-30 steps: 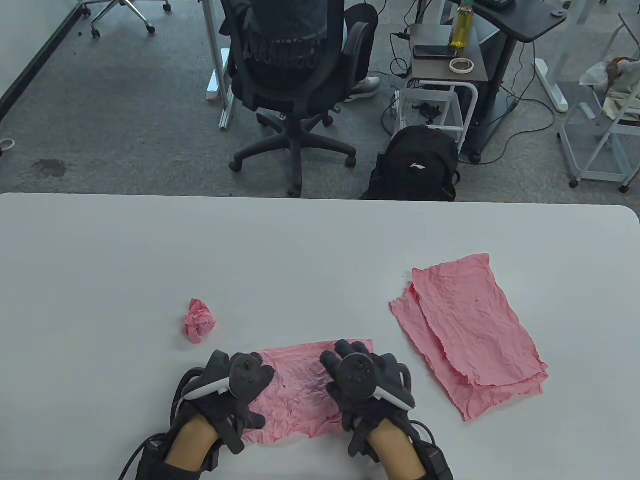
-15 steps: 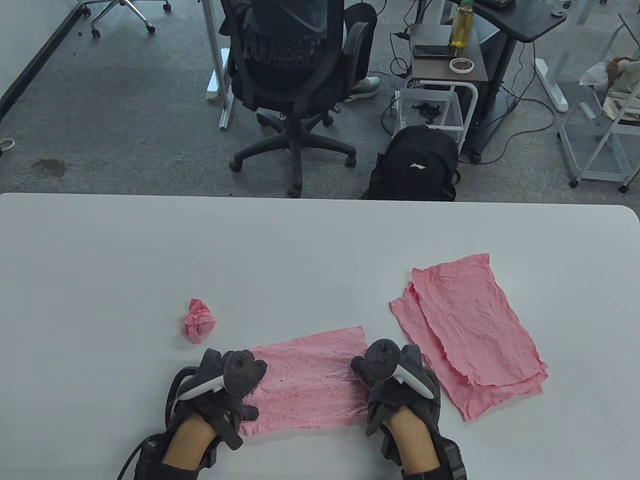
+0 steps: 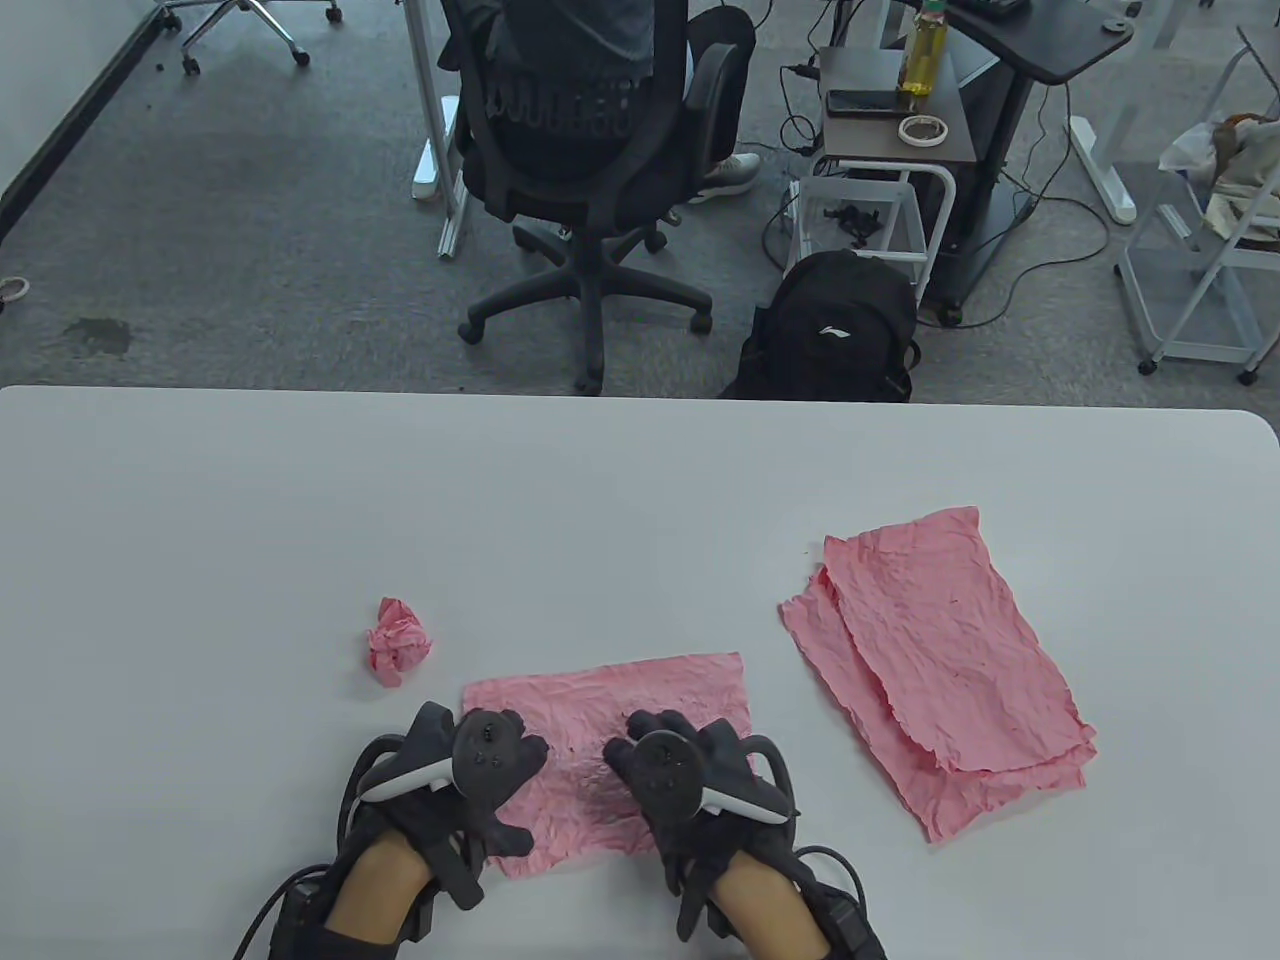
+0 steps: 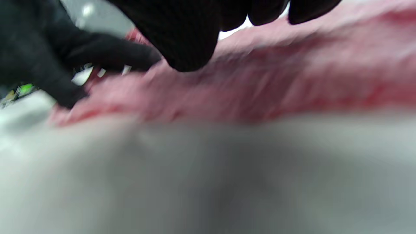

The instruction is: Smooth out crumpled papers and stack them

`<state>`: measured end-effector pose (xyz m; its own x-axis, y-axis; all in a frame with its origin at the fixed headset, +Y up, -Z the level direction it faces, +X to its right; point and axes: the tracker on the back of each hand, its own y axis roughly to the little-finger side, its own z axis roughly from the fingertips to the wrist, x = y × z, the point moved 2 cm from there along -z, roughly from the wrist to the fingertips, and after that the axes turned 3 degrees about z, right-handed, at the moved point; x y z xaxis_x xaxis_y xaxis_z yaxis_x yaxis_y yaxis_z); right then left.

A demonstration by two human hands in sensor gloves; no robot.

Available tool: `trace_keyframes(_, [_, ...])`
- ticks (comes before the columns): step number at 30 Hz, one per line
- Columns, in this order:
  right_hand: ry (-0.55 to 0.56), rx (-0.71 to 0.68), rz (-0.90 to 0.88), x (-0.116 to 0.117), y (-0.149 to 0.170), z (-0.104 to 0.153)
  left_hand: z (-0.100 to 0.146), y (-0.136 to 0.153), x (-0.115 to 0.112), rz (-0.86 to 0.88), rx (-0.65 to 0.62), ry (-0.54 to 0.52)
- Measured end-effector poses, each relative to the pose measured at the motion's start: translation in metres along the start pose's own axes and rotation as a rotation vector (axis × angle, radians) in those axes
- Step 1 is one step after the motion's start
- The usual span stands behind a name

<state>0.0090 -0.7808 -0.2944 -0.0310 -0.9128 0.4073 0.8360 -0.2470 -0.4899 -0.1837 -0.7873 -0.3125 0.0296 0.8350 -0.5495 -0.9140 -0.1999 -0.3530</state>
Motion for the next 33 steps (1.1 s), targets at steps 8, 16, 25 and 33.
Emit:
trace_keyframes(8, [-0.158,0.329,-0.214,-0.001,0.08,0.028,0.0,0.007,-0.002,0.048,0.031,0.028])
trace_keyframes(16, [-0.012,0.491,-0.159,-0.021,0.098,0.046,-0.001,0.006,-0.004,0.045,0.018,0.032])
trace_keyframes(25, [0.059,0.117,0.107,-0.006,0.007,-0.003,-0.003,-0.002,-0.006,0.036,-0.014,0.056])
trace_keyframes(33, [0.012,0.42,-0.139,-0.006,0.095,0.02,-0.003,-0.001,-0.008,0.062,-0.004,0.093])
